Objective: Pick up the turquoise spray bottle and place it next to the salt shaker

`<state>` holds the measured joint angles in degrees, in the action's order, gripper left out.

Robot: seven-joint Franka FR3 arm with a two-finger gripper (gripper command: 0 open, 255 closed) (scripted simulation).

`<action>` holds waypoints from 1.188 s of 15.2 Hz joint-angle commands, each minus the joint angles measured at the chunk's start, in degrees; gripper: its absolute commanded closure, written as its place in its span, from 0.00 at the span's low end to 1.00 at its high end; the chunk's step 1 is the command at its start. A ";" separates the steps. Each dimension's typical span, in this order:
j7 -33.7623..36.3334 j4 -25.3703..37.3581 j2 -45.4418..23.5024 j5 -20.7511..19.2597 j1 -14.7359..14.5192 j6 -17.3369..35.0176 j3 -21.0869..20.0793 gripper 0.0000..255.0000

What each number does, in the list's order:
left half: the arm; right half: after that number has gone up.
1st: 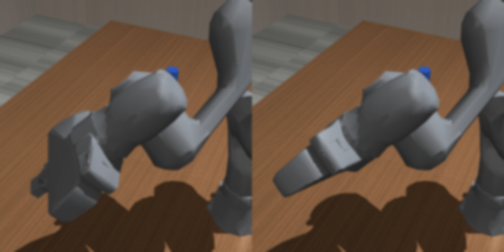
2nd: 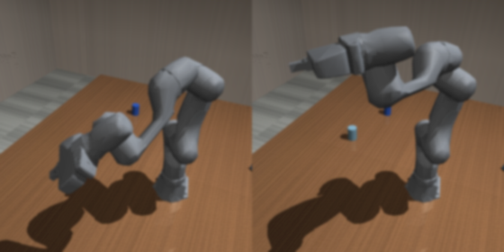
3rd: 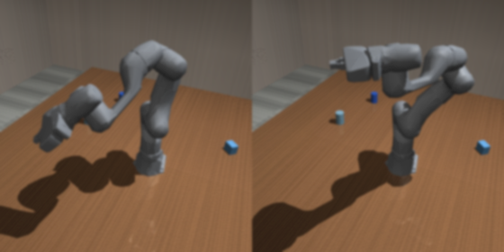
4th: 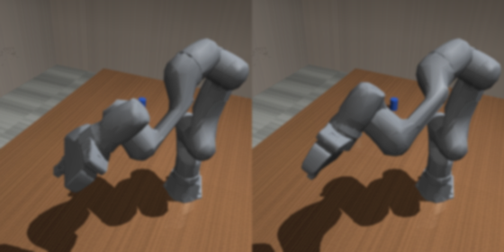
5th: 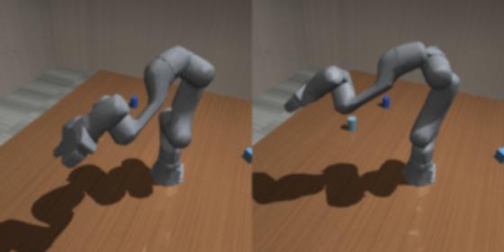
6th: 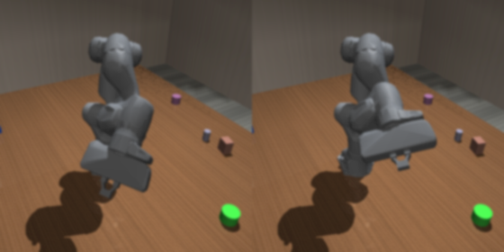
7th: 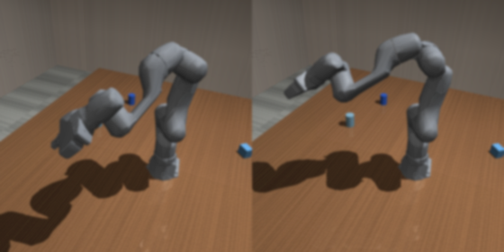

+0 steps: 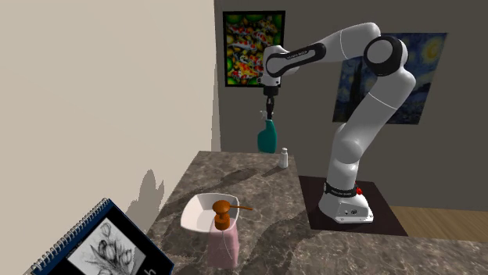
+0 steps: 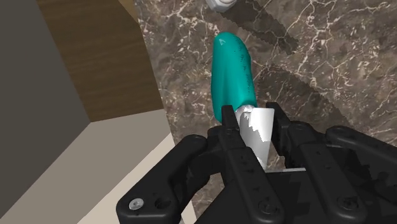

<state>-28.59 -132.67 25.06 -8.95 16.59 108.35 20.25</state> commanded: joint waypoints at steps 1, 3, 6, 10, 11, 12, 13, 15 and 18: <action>-0.03 -1.25 -0.34 -0.07 0.03 1.62 0.22 1.00; -0.04 -2.52 -0.68 -0.14 0.07 3.23 0.43 1.00; -0.08 -4.35 -1.29 -0.22 0.10 5.67 0.77 1.00; -0.18 -6.64 -2.33 -0.29 0.12 8.97 1.24 1.00; -0.21 -7.18 -2.63 -0.30 0.12 9.81 1.36 1.00; -0.24 -7.60 -2.88 -0.30 0.12 10.48 1.46 1.00; -0.24 -7.60 -2.88 -0.30 0.12 10.48 1.46 1.00; -0.24 -7.60 -2.88 -0.30 0.12 10.48 1.46 1.00; -0.24 -7.60 -2.88 -0.30 0.12 10.48 1.46 1.00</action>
<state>-28.84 -140.27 22.18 -9.26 16.71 118.81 21.72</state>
